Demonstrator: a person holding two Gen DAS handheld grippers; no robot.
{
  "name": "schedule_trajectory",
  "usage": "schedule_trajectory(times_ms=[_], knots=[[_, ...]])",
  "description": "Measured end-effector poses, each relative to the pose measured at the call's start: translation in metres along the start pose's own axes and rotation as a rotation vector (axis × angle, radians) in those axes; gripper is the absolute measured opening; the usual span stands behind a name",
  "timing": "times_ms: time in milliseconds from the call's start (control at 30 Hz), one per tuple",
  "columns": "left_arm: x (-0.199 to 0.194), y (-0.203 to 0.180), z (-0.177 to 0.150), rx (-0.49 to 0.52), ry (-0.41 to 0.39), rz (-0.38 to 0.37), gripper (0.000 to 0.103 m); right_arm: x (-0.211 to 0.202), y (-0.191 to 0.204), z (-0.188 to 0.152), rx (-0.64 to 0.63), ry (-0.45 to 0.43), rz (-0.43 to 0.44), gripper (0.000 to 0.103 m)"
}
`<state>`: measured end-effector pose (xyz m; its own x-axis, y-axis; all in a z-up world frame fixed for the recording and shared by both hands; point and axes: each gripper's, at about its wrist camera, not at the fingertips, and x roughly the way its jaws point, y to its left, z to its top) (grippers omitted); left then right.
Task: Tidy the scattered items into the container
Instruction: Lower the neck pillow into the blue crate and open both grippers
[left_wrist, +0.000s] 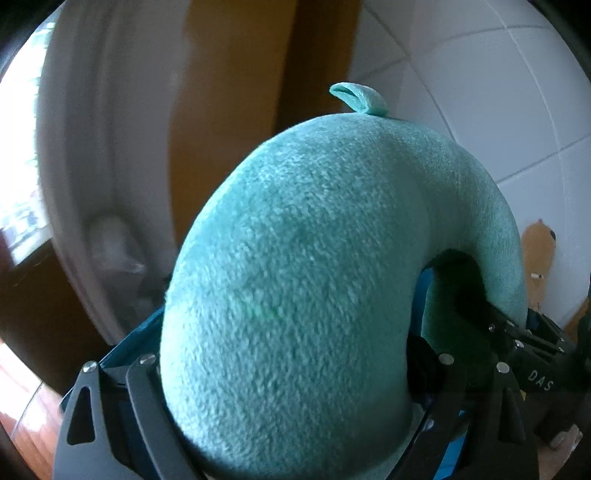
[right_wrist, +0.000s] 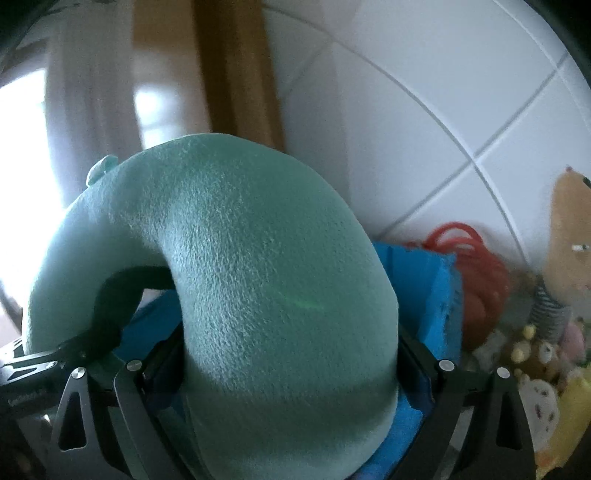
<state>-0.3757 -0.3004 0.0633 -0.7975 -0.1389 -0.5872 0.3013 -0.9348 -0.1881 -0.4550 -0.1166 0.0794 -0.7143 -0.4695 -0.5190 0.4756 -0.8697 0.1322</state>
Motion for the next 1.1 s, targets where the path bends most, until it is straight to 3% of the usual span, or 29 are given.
schedule_trajectory(times_ms=[200, 433, 533, 867, 1100], knots=[[0.048, -0.013, 0.015, 0.061, 0.061, -0.065, 0.091, 0.029, -0.021, 0.009, 0.052, 0.048, -0.082, 0.100], [0.089, -0.016, 0.012, 0.098, 0.139, -0.043, 0.103, 0.067, -0.047, 0.020, 0.076, 0.102, -0.134, 0.103], [0.097, -0.017, 0.006, 0.103, 0.149, -0.040, 0.103, 0.074, -0.052, 0.020, 0.073, 0.113, -0.147, 0.103], [0.095, -0.020, 0.019, 0.149, 0.169, -0.063, 0.103, 0.068, -0.043, 0.012, 0.029, 0.136, -0.163, 0.103], [0.063, -0.024, 0.012, 0.163, 0.139, -0.091, 0.103, 0.038, -0.031, 0.002, 0.001, 0.124, -0.174, 0.103]])
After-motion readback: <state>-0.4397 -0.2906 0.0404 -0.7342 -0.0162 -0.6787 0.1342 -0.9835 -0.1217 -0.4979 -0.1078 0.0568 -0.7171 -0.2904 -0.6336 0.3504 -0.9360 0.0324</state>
